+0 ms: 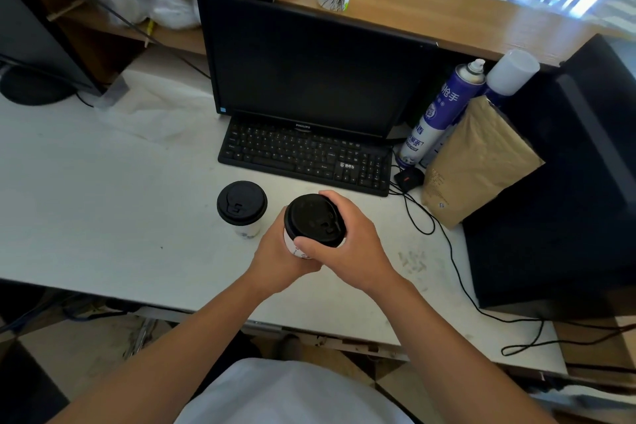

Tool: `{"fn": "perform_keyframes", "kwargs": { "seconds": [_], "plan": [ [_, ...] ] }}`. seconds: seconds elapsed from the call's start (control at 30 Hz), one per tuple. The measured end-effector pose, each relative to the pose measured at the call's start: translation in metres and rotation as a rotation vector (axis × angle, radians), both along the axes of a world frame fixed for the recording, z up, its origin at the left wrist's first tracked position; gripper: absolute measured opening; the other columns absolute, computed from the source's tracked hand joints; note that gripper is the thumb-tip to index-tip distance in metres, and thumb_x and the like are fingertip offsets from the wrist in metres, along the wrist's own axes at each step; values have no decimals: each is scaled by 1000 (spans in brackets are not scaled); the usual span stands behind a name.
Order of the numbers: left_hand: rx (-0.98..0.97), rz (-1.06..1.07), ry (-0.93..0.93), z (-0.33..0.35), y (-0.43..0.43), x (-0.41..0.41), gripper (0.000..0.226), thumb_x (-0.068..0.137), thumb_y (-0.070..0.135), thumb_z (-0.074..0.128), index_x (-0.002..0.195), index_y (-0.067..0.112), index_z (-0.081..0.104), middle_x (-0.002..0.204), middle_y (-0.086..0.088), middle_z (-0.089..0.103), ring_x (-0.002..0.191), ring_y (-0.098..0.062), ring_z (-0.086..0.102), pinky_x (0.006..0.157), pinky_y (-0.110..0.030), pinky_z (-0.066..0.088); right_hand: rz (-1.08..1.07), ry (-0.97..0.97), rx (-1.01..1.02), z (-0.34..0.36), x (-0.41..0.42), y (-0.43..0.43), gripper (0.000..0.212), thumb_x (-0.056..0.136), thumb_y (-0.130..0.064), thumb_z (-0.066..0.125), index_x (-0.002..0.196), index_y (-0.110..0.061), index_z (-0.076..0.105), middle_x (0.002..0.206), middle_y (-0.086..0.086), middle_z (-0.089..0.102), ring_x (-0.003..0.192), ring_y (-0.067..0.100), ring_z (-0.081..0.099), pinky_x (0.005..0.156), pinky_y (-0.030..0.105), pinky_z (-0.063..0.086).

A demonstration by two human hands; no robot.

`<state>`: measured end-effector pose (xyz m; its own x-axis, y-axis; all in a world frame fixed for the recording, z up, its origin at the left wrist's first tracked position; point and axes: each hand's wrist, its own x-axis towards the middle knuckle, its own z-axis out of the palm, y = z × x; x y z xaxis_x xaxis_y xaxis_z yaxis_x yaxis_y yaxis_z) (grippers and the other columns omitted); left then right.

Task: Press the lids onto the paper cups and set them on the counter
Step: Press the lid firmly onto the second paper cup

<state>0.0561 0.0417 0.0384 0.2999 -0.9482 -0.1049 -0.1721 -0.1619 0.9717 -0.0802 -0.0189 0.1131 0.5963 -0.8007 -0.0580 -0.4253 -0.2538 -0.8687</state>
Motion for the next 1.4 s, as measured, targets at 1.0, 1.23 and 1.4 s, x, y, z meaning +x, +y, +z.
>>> {"fn": "perform_keyframes", "kwargs": {
  "seconds": [1.0, 1.23, 1.4],
  "plan": [
    [64, 178, -120, 17, 0, -34, 65, 73, 23, 88, 125, 29, 50, 104, 17, 66, 96, -6, 66, 72, -16, 54, -441, 5, 28, 3, 21, 17, 43, 77, -53, 74, 109, -36, 52, 104, -17, 55, 95, 4, 56, 69, 10, 41],
    [90, 119, -68, 19, -1, -21, 80, 62, 23, 95, 128, 33, 50, 109, 18, 67, 100, -3, 66, 77, -19, 56, -318, -18, 65, 9, 18, 5, 43, 73, -46, 81, 107, -35, 57, 106, -13, 62, 98, 3, 60, 73, 11, 47],
    [117, 14, 22, 26, -6, -14, 76, 56, 14, 90, 116, 46, 54, 103, 17, 72, 99, -8, 69, 84, -40, 62, -222, 26, -52, 16, 14, -9, 39, 70, -49, 79, 100, -31, 62, 98, -13, 65, 94, 3, 61, 75, 18, 52]
  ]
}}
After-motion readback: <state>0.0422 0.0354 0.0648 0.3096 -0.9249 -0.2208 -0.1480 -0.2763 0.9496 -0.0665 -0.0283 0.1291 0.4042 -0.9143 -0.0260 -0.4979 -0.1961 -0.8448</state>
